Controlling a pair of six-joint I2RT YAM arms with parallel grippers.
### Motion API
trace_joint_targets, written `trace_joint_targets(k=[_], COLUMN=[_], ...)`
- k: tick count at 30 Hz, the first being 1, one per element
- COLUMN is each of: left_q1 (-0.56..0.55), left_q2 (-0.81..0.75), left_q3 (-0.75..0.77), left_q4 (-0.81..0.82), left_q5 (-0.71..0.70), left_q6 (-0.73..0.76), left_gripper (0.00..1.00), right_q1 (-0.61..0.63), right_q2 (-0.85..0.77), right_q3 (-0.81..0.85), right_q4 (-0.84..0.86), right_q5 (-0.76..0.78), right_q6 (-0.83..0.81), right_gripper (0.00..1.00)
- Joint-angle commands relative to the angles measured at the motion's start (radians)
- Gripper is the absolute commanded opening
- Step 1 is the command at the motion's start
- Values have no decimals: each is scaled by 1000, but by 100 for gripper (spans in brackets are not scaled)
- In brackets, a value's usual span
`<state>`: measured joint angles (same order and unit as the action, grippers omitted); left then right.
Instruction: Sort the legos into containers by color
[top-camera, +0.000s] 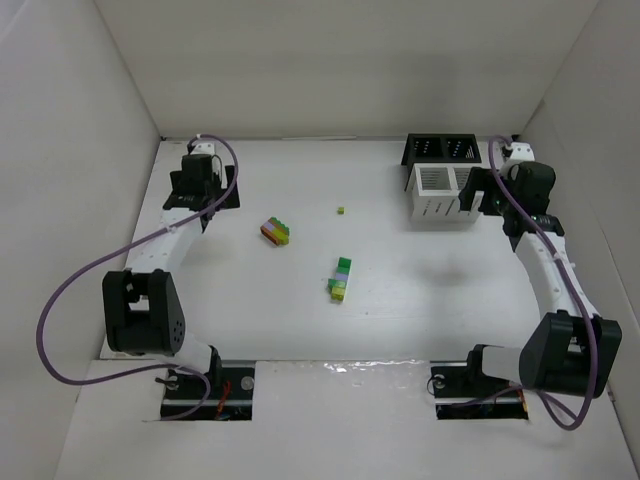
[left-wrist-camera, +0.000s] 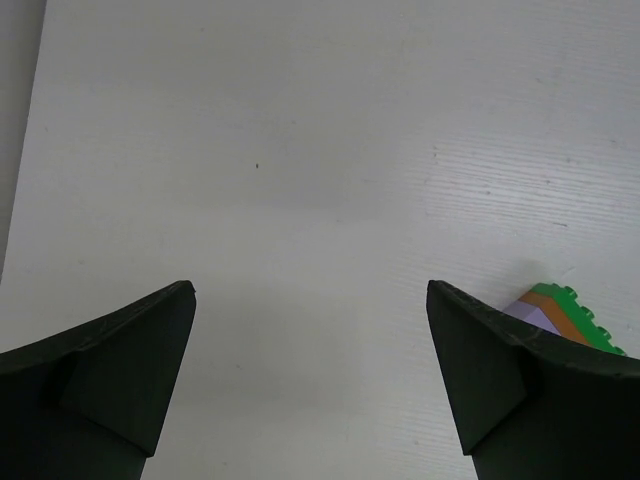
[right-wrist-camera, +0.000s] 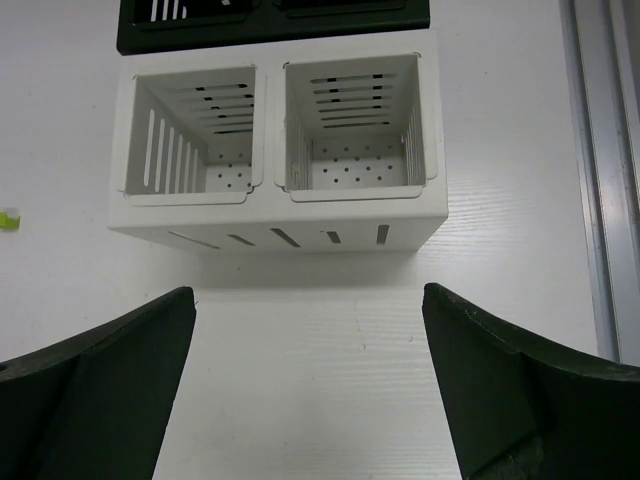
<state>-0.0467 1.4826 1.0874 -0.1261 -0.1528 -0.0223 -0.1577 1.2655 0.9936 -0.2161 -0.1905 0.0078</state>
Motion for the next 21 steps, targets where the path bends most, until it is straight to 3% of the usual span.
trace_joint_targets(k=[1, 9, 13, 16, 21], left_q1=[-5, -5, -5, -5, -5], left_q2=[25, -33, -54, -54, -45], left_q3=[83, 75, 75, 86, 86], left_q4=[-64, -64, -27, -18, -18], left_q5=[-77, 6, -19, -19, -44], left_q6=[2, 90, 114, 127, 111], left_gripper=[100, 100, 100, 100, 100], right_q1=[-6, -6, 50, 93, 144], right_q2=[-29, 0, 99, 236, 521], right_q3=[-4, 78, 273, 405, 767], right_q4=[18, 9, 9, -38, -158], right_q5=[-10, -42, -6, 49, 144], right_q6=[14, 99, 156, 224, 264], right_gripper=[100, 98, 93, 91, 85])
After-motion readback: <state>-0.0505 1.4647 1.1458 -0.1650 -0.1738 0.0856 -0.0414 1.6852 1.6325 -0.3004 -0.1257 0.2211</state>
